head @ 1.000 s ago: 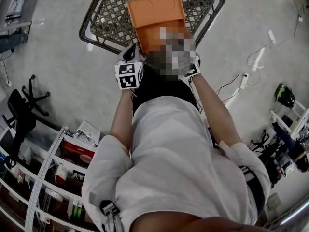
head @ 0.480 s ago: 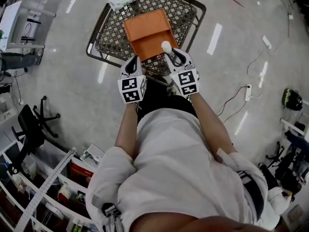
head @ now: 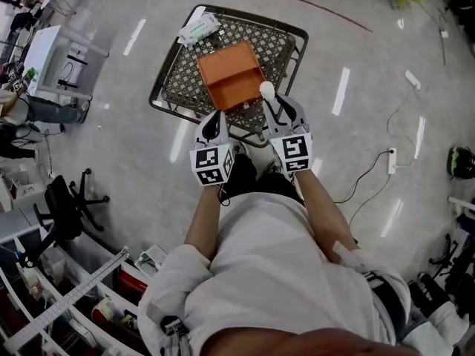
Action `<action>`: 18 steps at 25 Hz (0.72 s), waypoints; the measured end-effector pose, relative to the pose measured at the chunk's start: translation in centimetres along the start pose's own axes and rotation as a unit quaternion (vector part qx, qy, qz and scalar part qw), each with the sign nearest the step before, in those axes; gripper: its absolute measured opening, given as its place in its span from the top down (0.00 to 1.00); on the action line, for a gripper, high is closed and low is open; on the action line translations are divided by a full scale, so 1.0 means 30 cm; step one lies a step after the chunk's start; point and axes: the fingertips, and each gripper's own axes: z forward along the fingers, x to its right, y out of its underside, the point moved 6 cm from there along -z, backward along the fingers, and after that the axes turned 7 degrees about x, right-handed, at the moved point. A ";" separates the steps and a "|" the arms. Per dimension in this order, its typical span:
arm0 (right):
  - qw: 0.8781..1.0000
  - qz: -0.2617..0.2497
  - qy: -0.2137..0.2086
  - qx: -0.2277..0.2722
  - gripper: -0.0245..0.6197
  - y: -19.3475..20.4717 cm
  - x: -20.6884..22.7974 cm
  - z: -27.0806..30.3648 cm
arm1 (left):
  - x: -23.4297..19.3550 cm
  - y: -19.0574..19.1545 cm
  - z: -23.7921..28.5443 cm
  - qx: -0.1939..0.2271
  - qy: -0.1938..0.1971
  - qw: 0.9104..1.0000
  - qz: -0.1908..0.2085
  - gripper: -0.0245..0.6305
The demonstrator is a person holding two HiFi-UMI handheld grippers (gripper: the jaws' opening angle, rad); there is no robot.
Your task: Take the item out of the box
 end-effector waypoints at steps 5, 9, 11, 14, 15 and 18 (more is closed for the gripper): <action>0.999 -0.012 0.024 0.039 0.79 -0.081 -0.006 -0.075 | 0.029 -0.053 -0.052 0.028 0.008 1.000 -0.006 0.95; 0.997 -0.017 0.037 0.061 0.79 -0.119 -0.043 -0.123 | 0.028 -0.100 -0.103 0.057 0.015 0.998 0.006 0.95; 0.996 -0.019 0.044 0.071 0.79 -0.148 -0.073 -0.149 | 0.030 -0.117 -0.135 0.066 0.023 0.997 0.013 0.95; 0.995 -0.019 0.057 0.082 0.79 -0.200 -0.131 -0.205 | 0.034 -0.145 -0.207 0.077 0.038 0.996 0.019 0.95; 0.994 -0.018 0.060 0.087 0.79 -0.220 -0.154 -0.225 | 0.033 -0.159 -0.238 0.082 0.040 0.996 0.024 0.95; 0.992 -0.022 0.067 0.108 0.79 -0.294 -0.217 -0.274 | 0.025 -0.223 -0.318 0.108 0.047 0.992 0.044 0.95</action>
